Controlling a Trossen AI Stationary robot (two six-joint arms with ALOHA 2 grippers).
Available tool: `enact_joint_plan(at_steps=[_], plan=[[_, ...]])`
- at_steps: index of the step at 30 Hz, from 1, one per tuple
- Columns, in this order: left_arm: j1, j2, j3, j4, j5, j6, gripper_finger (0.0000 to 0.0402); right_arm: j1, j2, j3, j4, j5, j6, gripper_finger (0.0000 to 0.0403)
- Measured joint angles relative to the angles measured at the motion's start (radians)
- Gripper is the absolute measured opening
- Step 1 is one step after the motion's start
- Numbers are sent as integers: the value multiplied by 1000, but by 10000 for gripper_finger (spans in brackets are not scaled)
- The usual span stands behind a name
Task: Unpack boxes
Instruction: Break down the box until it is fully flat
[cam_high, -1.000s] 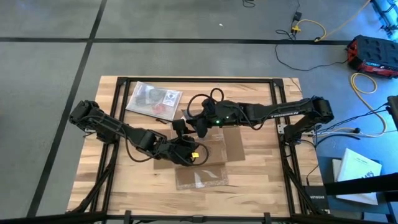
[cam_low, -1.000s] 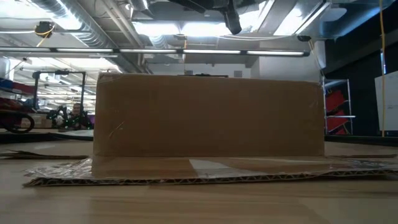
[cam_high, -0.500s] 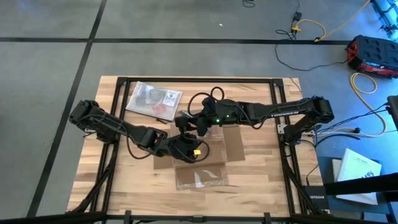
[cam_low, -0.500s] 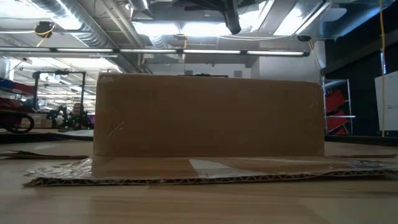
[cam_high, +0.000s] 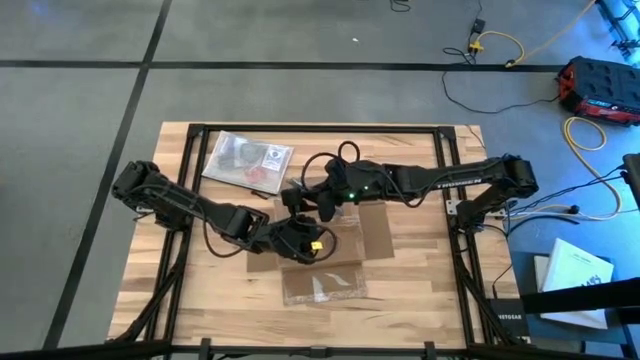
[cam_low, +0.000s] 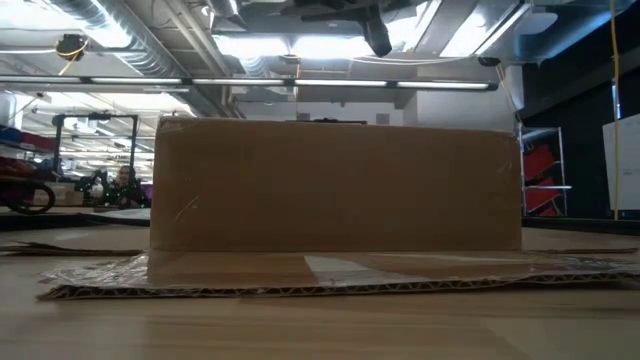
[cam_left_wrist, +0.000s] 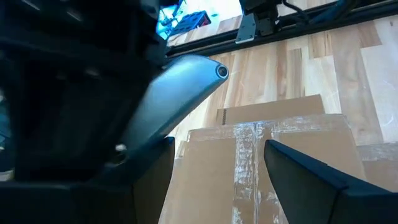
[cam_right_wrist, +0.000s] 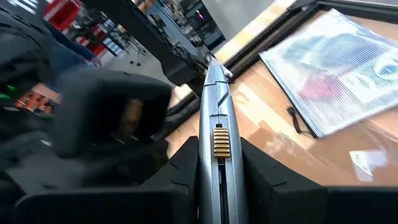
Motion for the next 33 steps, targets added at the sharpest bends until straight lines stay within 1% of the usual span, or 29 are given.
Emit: enact_joint_plan(at_steps=[4,8,12,22,28,33], plan=[[-24,-2,3,2,-27,4,239,0,-10,-3,-31,25,-14,58],[-38,-6,5,4,-28,-24,239,-6,-21,-4,-75,41,-27,58],[-44,-6,5,-7,-22,-91,239,-7,-22,-4,-79,70,-38,58],[-73,-5,4,-24,-7,-123,239,-35,-34,-3,-76,93,-53,58],[-84,-5,3,-120,-2,-251,239,-57,-64,-2,-82,97,-77,58],[-92,-4,3,-167,-1,-316,239,-67,-83,-1,-107,103,-91,58]])
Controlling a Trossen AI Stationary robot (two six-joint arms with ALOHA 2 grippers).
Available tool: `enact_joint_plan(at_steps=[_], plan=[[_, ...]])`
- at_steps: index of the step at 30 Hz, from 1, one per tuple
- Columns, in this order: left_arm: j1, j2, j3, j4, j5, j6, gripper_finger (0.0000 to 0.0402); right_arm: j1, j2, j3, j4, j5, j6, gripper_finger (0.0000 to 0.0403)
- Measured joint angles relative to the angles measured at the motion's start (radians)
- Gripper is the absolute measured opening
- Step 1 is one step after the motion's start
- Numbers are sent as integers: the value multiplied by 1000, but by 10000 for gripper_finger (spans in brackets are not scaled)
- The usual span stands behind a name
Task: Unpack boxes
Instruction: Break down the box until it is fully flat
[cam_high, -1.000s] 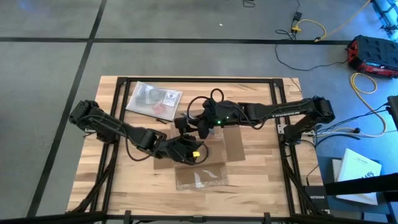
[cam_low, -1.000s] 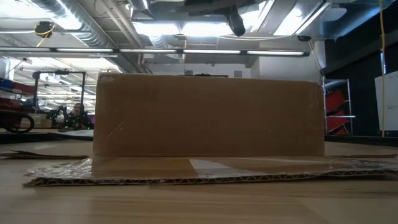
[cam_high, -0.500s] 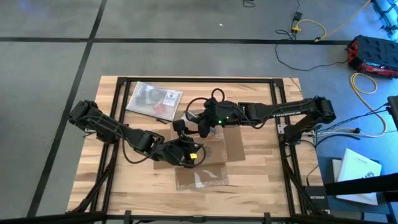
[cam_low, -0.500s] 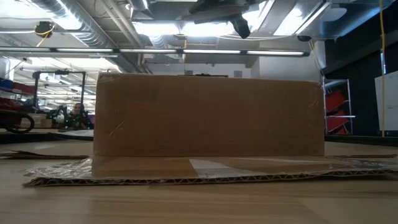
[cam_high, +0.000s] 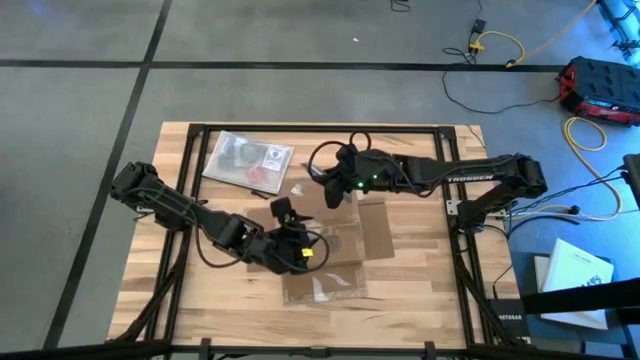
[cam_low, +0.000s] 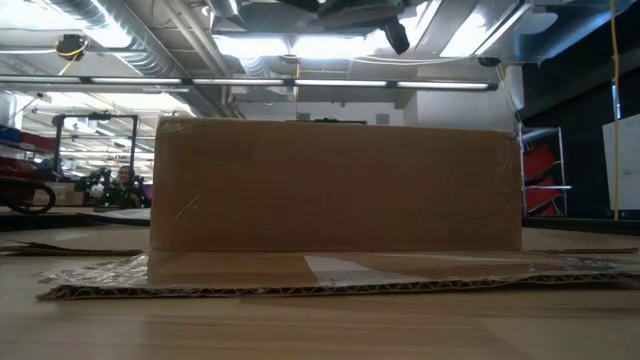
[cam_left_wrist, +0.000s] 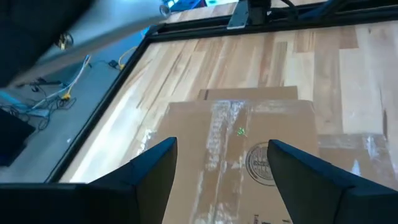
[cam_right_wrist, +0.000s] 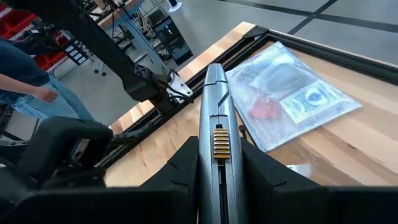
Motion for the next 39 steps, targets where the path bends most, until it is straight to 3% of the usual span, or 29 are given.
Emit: enact_joint_plan(at_steps=[9,39], plan=[[3,1,-1,-48,1,-72,239,-6,-13,1,-29,17,-14,58],[3,2,-1,-61,1,-36,239,-5,-32,1,-135,-17,-33,58]])
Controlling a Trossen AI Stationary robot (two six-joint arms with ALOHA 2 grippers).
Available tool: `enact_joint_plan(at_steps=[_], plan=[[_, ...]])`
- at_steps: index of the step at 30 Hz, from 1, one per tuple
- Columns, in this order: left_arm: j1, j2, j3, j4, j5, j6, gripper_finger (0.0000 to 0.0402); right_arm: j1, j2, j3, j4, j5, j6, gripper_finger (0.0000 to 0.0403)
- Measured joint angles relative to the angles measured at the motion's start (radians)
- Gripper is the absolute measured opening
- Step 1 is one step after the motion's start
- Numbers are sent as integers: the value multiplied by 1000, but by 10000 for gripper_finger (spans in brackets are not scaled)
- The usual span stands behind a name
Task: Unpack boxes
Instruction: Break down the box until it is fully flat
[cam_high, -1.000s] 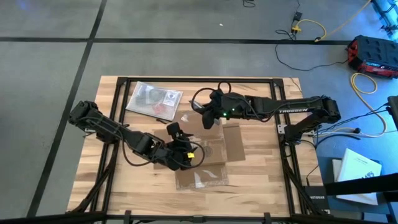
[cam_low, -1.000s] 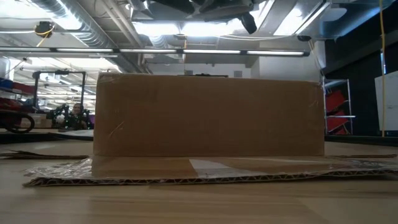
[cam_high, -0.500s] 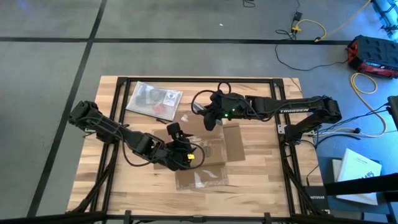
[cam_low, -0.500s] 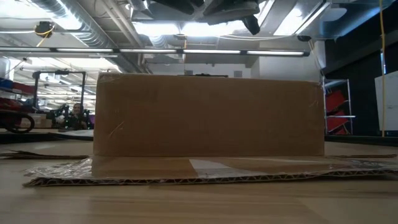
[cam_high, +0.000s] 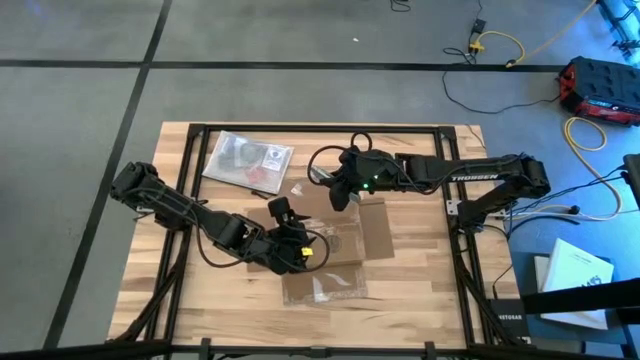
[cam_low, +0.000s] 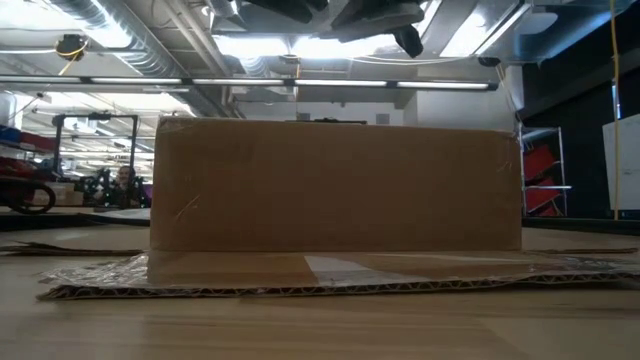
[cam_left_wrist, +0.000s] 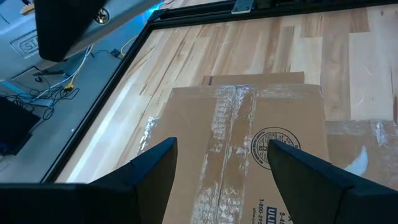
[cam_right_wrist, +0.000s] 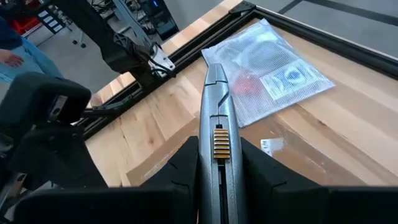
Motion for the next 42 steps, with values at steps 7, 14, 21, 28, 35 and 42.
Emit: enact_joint_plan(at_steps=[7,14,21,28,35,42], plan=[[0,0,0,0,0,0,239,0,-1,0,43,16,8,58],[0,0,0,0,0,0,239,0,-1,0,43,35,29,58],[0,0,0,0,0,0,239,0,-1,0,43,42,29,58],[0,0,0,0,0,0,239,0,-1,3,49,42,31,58],[0,0,0,0,0,0,239,0,-2,4,52,27,25,58],[0,0,0,0,0,0,239,0,-2,4,70,25,24,58]])
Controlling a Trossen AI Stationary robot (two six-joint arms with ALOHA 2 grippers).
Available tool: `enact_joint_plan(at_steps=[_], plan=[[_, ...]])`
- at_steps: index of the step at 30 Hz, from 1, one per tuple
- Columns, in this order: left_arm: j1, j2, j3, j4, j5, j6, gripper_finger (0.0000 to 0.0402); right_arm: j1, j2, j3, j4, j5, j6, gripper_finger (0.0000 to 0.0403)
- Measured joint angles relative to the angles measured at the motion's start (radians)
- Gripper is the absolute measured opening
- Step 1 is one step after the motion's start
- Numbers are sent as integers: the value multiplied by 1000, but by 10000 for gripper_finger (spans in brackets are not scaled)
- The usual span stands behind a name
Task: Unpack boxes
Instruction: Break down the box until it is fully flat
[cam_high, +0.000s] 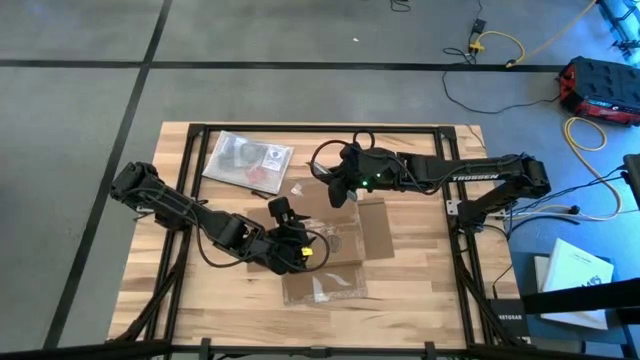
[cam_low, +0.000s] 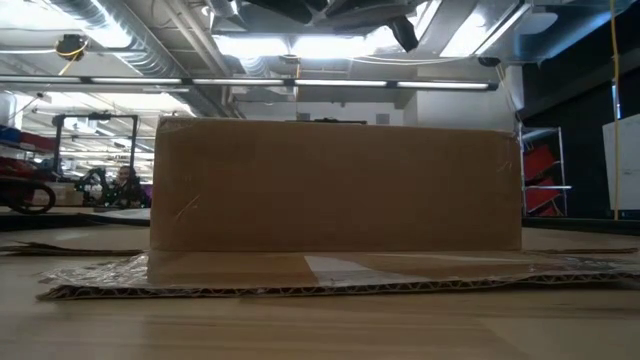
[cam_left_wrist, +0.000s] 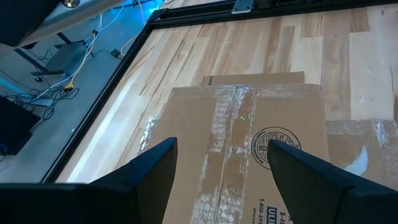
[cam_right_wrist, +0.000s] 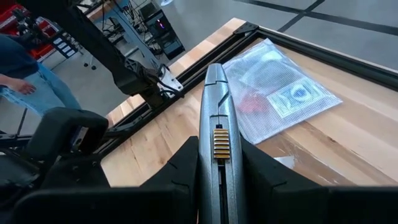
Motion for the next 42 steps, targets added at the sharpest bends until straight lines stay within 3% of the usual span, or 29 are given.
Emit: enact_joint_plan(at_steps=[42], plan=[[0,0,0,0,0,0,239,0,0,1,18,53,-27,58]])
